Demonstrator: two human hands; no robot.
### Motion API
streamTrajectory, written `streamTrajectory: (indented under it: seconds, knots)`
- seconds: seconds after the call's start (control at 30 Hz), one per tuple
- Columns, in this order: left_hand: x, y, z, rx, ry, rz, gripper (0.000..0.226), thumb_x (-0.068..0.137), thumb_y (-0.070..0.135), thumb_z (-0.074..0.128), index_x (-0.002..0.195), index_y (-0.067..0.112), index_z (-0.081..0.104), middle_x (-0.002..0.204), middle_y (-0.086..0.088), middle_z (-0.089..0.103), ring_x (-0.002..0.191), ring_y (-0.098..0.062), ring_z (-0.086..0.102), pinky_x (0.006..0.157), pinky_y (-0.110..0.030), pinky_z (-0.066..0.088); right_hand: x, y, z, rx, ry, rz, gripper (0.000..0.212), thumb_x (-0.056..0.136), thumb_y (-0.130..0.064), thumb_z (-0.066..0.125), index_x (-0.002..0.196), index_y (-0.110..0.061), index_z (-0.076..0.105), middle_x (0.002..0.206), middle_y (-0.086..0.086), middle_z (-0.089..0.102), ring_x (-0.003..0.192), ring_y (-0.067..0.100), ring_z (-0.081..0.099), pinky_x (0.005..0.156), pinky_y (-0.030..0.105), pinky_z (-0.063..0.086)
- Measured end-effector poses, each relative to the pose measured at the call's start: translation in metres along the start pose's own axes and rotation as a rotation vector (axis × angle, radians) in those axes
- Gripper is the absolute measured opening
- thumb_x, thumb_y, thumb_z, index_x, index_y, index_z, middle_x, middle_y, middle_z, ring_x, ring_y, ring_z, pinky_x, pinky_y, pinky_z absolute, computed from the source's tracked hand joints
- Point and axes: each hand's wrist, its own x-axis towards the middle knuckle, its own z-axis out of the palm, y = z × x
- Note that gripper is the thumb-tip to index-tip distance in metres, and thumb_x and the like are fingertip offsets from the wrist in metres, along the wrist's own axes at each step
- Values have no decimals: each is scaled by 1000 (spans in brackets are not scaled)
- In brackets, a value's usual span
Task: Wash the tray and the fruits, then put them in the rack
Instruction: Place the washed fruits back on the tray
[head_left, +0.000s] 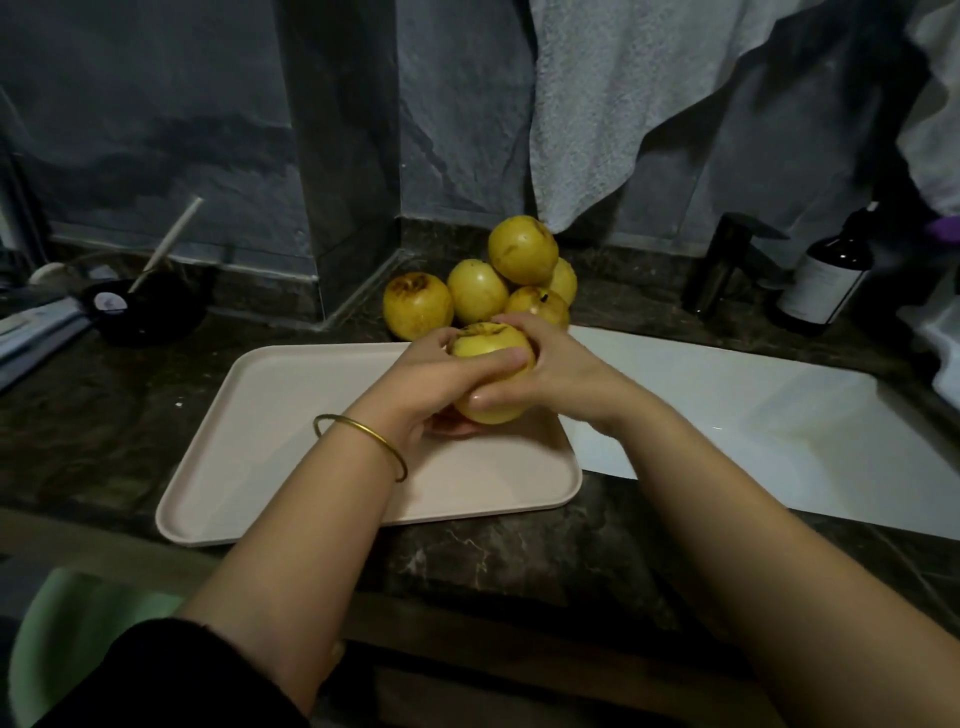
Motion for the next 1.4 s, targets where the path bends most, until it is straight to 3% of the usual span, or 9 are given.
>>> streamTrajectory:
  seconds: [0.1,0.17,0.33,0.63,0.83,0.97,1.1,1.2,1.4]
  knots:
    - [-1,-3,-11,-20,75,2,61,71,40,79,124,27,50,108,3,61,86,-15,63,53,-25,56,2,5,-10,296,-9,39,44,81,-35,72,120,-34,52,119,-6,59,108,14,58,87,32,47]
    - [0,-6,-19,-6,141,29,65,68,39,82,124,29,49,113,8,56,89,-11,60,54,-26,55,12,14,-7,129,219,101,28,91,-39,59,115,-24,57,115,0,61,102,19,59,83,32,48]
    - [0,-11,-35,148,256,73,84,35,64,80,110,38,52,111,12,57,100,-17,60,76,-46,58,29,30,13,-635,274,270,21,92,-23,53,109,-13,59,112,10,61,101,28,56,72,30,38]
    - [5,-9,-42,230,329,71,71,45,63,79,105,37,50,96,18,55,95,-17,61,73,-45,59,22,10,-6,-665,13,480,33,89,-19,60,118,-12,47,106,9,55,87,22,54,70,32,46]
    - [14,-10,-47,314,383,102,87,26,74,72,103,38,50,101,12,61,99,-19,62,83,-46,55,15,10,-24,-594,-62,610,51,87,-12,61,132,-12,35,116,12,53,95,25,62,81,37,55]
    - [12,-9,-54,410,419,105,73,40,67,74,100,35,47,101,9,58,101,-19,59,92,-40,49,22,7,-16,-921,141,336,46,85,-23,60,127,-15,42,129,11,48,118,32,49,83,34,39]
    - [13,-12,-64,394,417,97,62,59,53,83,106,31,48,102,8,56,97,-17,57,91,-35,48,44,-1,16,-443,42,-71,94,67,-22,83,145,-18,31,144,7,41,131,23,42,104,32,39]
    - [14,-14,-68,376,400,118,64,62,47,83,113,26,51,101,6,59,92,-14,58,80,-28,48,52,-15,50,-215,-93,-163,115,61,-22,89,151,-20,17,152,4,31,137,16,33,109,25,31]
    - [13,-13,-93,227,181,86,65,72,42,79,128,20,53,111,-2,64,94,-16,63,71,-27,50,67,-23,88,-269,74,-234,99,55,-37,88,139,-29,37,132,0,51,118,17,52,97,40,45]
